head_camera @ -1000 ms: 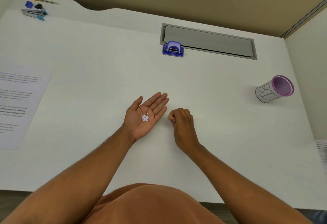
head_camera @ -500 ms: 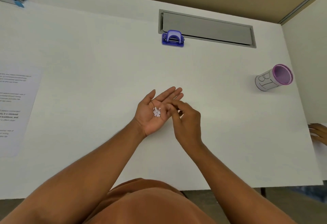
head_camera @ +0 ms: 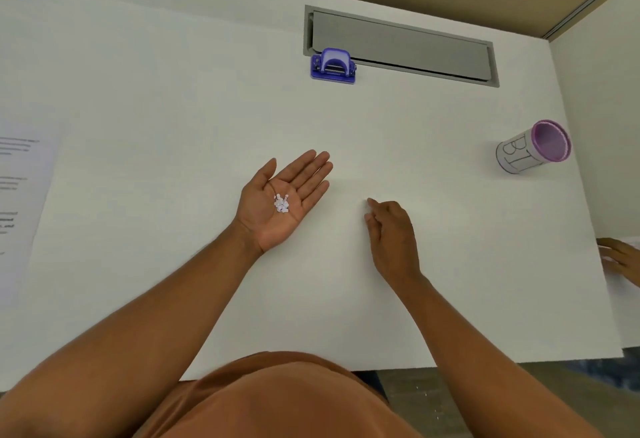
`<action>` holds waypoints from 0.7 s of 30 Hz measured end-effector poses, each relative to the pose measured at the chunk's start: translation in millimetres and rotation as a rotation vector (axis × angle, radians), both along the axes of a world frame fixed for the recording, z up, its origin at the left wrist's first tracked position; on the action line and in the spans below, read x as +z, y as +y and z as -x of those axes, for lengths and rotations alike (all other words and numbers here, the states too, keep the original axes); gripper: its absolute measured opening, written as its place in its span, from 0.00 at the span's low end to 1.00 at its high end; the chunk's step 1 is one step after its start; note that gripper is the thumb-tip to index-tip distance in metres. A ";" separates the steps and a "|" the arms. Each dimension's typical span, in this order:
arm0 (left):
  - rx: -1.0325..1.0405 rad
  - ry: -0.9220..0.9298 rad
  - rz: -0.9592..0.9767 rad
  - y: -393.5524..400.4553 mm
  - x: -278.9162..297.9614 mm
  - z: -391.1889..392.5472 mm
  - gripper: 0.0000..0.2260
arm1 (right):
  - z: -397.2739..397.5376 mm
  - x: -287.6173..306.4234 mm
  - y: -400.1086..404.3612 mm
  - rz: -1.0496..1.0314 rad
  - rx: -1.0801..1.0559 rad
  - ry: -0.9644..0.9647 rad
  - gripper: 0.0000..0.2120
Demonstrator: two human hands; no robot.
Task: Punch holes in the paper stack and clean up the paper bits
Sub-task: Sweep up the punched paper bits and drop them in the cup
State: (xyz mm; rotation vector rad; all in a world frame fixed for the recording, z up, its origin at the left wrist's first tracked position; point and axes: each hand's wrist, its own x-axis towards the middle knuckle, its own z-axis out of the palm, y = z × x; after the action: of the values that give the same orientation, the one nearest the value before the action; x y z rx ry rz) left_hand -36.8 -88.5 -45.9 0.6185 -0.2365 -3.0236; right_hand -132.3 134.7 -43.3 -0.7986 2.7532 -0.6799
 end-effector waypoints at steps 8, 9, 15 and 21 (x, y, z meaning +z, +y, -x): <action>0.221 -0.053 0.030 32.5 -1.0 1.6 0.26 | 22.1 -13.5 7.7 -0.006 0.222 0.105 0.16; 0.252 -0.058 0.033 37.3 -0.4 1.9 0.26 | 24.6 -14.7 8.8 -0.003 0.252 0.118 0.16; 0.429 -0.082 0.059 59.2 2.6 -5.8 0.26 | 46.4 -18.8 15.7 0.028 0.508 0.272 0.11; 0.467 -0.112 0.063 84.3 -1.0 -5.1 0.26 | 66.4 -24.2 3.9 0.031 0.559 0.237 0.07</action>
State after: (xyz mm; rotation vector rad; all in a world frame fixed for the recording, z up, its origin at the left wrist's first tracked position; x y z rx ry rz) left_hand -31.7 -4.2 -46.9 0.7213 -0.1627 -2.5294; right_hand -198.7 138.7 -67.5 -1.6563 2.5104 -0.5351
